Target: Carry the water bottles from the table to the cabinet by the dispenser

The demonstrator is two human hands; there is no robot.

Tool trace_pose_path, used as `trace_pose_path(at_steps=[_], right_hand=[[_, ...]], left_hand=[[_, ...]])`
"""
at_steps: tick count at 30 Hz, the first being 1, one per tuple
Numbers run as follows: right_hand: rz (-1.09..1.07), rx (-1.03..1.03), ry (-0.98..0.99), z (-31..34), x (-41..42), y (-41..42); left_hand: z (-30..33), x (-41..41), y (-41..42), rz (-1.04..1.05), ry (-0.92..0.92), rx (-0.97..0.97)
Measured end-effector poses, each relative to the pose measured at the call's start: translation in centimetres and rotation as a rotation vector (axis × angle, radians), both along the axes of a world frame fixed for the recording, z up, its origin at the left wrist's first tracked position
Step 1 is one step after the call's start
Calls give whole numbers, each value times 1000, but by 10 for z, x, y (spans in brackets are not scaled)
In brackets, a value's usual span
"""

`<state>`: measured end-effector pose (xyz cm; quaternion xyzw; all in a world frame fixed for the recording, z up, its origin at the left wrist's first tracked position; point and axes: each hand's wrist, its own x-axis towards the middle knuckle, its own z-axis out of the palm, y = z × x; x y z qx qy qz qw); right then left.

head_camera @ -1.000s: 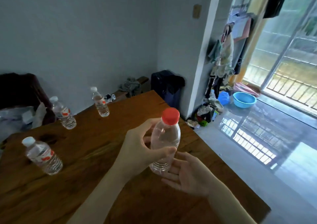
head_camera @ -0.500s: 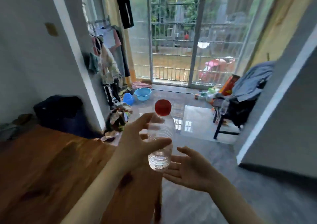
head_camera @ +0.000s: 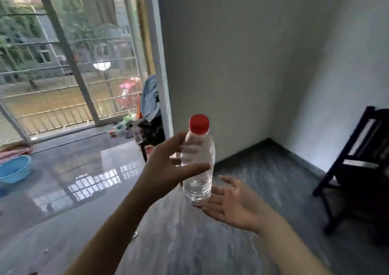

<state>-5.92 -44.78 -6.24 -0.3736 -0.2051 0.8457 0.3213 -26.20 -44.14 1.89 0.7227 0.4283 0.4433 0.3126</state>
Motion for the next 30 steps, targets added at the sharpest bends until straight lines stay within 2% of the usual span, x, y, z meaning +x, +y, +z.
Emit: trace_pose_path(at_steps=[6,12,22,30], right_hand=[[-336,26,-48,-2,127,-40],[-709,3,-10,-10,201,-102],[-1250,26,12,-4,223,-221],[-1434,8,73,-13,242,-260]], left_hand=[[2,142,31,-336,-3,-18],[1,259,33,-701,6,-79],[-4,377,-28,-1284,22,-100],[-14,435,-63,-1443,21,-130]])
